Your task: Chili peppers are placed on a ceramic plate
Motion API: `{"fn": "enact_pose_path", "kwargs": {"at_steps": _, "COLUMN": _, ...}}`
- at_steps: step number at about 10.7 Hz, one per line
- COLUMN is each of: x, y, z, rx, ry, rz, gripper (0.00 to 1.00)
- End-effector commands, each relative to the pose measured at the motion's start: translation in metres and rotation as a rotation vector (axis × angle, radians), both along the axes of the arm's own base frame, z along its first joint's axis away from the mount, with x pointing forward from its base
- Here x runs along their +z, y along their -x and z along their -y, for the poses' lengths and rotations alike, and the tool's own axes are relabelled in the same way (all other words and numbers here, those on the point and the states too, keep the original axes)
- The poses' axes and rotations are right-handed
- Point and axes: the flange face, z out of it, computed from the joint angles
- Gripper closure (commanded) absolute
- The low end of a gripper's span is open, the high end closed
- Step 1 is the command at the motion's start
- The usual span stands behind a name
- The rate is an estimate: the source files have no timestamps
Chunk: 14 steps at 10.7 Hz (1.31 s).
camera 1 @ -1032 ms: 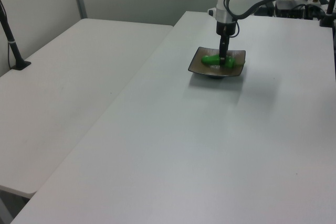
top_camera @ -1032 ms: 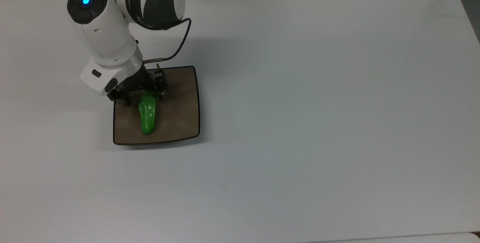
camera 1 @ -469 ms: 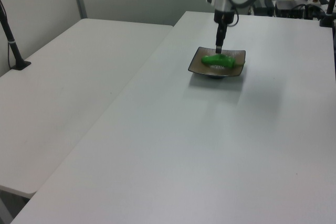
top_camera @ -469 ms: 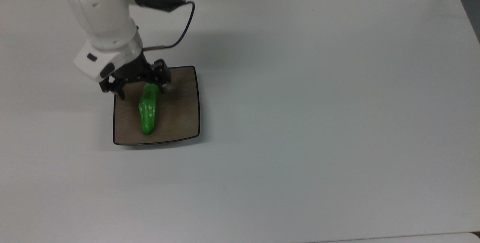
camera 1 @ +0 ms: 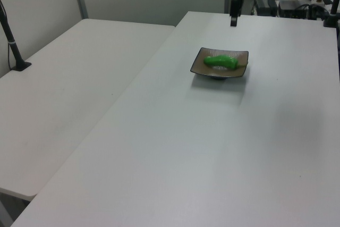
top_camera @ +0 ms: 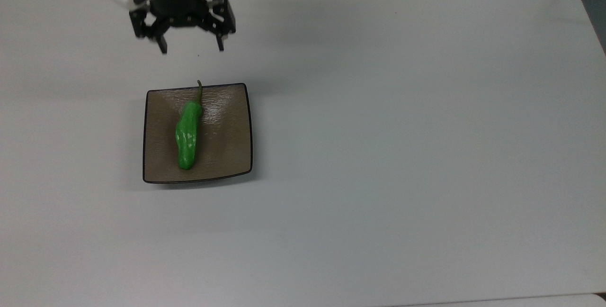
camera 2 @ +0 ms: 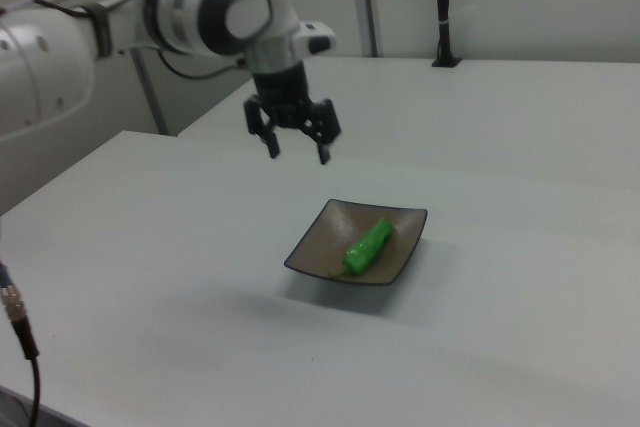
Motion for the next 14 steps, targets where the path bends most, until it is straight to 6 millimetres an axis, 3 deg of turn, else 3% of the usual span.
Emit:
{"fn": "enact_pose_path", "kwargs": {"at_steps": 1, "x": 0.047, "y": 0.032, "z": -0.048, "rx": -0.066, "ry": 0.009, "rz": -0.070, "gripper": 0.00}}
{"fn": "enact_pose_path", "kwargs": {"at_steps": 2, "x": 0.066, "y": 0.045, "z": -0.065, "rx": -0.069, "ry": 0.012, "rz": -0.049, "gripper": 0.00}}
{"fn": "enact_pose_path", "kwargs": {"at_steps": 4, "x": 0.085, "y": 0.074, "z": -0.102, "rx": -0.050, "ry": 0.001, "rz": -0.060, "gripper": 0.00}}
{"fn": "enact_pose_path", "kwargs": {"at_steps": 6, "x": 0.084, "y": 0.103, "z": -0.134, "rx": 0.002, "ry": -0.007, "rz": -0.084, "gripper": 0.00}}
{"fn": "enact_pose_path", "kwargs": {"at_steps": 7, "x": 0.084, "y": 0.109, "z": -0.145, "rx": 0.021, "ry": -0.017, "rz": -0.088, "gripper": 0.00}}
{"fn": "enact_pose_path", "kwargs": {"at_steps": 9, "x": 0.079, "y": 0.107, "z": -0.148, "rx": 0.027, "ry": -0.060, "rz": -0.090, "gripper": 0.00}}
{"fn": "enact_pose_path", "kwargs": {"at_steps": 14, "x": 0.066, "y": 0.080, "z": -0.150, "rx": 0.028, "ry": -0.091, "rz": 0.059, "gripper": 0.00}}
